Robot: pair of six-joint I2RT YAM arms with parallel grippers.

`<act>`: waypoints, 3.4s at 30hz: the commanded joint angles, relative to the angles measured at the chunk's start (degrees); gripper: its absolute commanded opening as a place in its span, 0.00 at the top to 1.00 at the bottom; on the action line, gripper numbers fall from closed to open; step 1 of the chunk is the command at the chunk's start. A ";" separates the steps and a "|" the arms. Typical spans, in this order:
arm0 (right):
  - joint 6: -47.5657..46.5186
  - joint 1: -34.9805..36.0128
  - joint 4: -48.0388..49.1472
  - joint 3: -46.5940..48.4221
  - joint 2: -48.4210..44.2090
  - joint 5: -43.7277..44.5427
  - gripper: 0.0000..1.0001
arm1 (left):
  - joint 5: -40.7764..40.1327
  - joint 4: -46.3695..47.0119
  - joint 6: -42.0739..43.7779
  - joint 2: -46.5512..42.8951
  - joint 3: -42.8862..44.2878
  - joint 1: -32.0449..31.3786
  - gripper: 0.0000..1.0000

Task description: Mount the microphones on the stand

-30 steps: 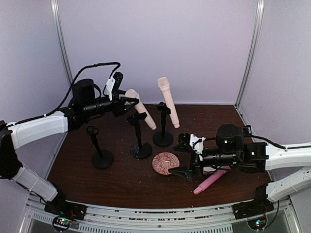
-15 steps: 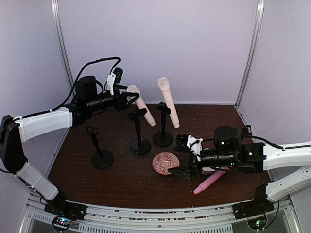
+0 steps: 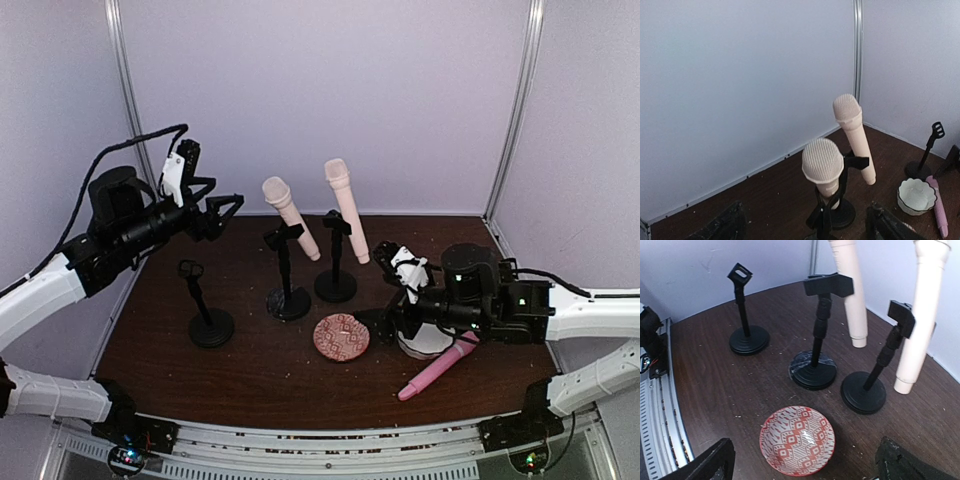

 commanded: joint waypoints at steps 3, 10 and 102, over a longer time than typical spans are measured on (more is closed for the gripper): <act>9.16 -2.32 -11.93 5.62 -3.29 10.25 0.00 | -7.86 -10.27 -4.69 -9.51 -9.41 -0.72 0.18; 29.40 -2.63 -21.67 -0.40 -9.18 12.69 0.09 | -9.04 -17.84 -9.70 -16.11 -15.88 -0.78 0.23; 32.36 11.48 -17.14 18.44 4.66 13.46 0.82 | 7.44 -9.13 -13.86 -29.87 -19.69 -1.38 0.19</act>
